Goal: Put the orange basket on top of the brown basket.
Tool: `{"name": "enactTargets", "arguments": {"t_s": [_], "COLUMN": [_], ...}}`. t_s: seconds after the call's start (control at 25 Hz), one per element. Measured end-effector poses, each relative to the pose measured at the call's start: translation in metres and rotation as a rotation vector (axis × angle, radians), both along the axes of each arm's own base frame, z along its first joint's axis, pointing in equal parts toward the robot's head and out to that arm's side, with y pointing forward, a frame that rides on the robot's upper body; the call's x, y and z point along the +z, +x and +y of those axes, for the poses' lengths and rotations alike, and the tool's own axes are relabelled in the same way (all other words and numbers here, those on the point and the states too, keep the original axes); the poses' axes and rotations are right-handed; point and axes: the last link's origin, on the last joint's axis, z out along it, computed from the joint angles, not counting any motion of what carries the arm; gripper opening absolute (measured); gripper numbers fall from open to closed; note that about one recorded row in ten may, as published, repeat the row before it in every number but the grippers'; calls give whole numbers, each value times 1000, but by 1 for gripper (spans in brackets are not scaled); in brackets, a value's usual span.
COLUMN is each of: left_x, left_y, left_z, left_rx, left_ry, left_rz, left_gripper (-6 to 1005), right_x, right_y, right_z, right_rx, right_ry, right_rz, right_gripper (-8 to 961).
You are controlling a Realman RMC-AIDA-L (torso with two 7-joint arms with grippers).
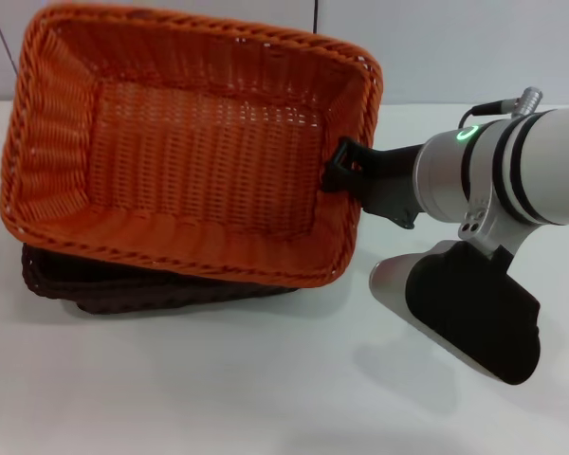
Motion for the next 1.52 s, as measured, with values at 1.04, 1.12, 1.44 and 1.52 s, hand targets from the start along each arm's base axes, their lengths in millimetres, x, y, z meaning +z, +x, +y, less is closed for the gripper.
{"name": "enactTargets", "arguments": {"t_s": [1.04,1.12,1.44,1.52], "left_x": [-4,-4,-2,-2], "left_y": [6,6,5,6], "left_z": [16,17,20,21], "left_rx": [-2,-2,-1,-2], "left_ry": [-16,-20,-28,-28], "left_rz": [-17,-16,-8,-6], "left_gripper": [784,784,784,784], "right_x": [12,15,26,35], "right_y": [9,9,10,5], "right_z": [-1,-6,-11,-6], "right_rx": [-60,-74,-135,-156], "right_ry": [29,37,118,183], "right_rz": [140,166,302,424], "right_gripper": [323,396,629,651]}}
